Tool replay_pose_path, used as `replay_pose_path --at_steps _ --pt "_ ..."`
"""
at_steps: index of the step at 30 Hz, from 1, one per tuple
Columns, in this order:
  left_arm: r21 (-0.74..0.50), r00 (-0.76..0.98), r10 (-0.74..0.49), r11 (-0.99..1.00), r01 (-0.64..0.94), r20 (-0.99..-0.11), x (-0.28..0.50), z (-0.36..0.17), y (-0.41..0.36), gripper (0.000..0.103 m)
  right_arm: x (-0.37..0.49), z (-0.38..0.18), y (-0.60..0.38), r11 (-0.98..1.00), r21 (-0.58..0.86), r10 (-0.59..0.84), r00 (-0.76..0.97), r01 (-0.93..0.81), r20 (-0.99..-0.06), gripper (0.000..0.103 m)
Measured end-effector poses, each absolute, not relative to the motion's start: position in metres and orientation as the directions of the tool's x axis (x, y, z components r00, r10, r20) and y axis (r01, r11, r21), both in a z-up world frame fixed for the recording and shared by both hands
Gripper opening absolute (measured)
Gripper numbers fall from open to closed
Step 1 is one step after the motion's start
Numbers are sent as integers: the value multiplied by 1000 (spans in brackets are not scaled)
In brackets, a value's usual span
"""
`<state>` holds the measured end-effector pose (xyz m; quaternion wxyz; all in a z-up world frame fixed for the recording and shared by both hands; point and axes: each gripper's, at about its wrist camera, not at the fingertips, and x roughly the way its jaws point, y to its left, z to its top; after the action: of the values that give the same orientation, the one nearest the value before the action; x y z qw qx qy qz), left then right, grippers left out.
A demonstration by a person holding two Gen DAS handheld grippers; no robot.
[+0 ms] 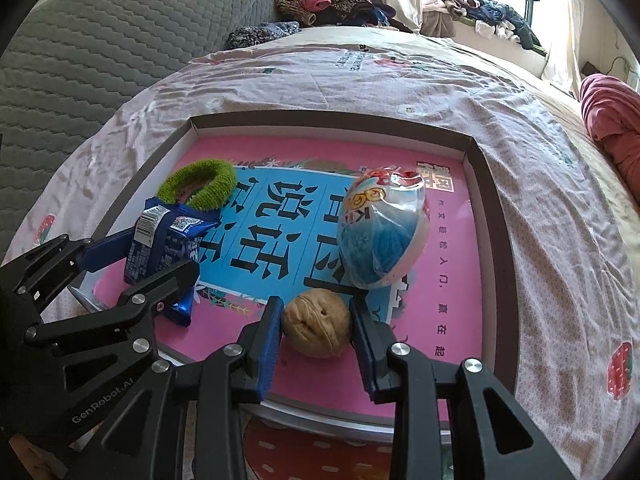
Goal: Organize objects
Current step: 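Lower the blue packet onto the book with the left tool while the right tool lowers the roll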
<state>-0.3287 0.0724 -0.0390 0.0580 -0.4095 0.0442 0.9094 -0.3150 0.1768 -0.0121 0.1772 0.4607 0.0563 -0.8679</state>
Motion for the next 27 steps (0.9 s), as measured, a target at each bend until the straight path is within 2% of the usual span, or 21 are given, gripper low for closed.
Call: replay_pose_path --at_steps 18,27 --pt "46 -660 54 -990 -133 -750 -328 -39 71 55 -316 -14 180 -935 68 -251 -509 349 -823 34" --pt "49 -652 40 -992 -118 -757 -328 -41 68 63 -316 -12 182 -936 71 -251 -511 346 -822 34"
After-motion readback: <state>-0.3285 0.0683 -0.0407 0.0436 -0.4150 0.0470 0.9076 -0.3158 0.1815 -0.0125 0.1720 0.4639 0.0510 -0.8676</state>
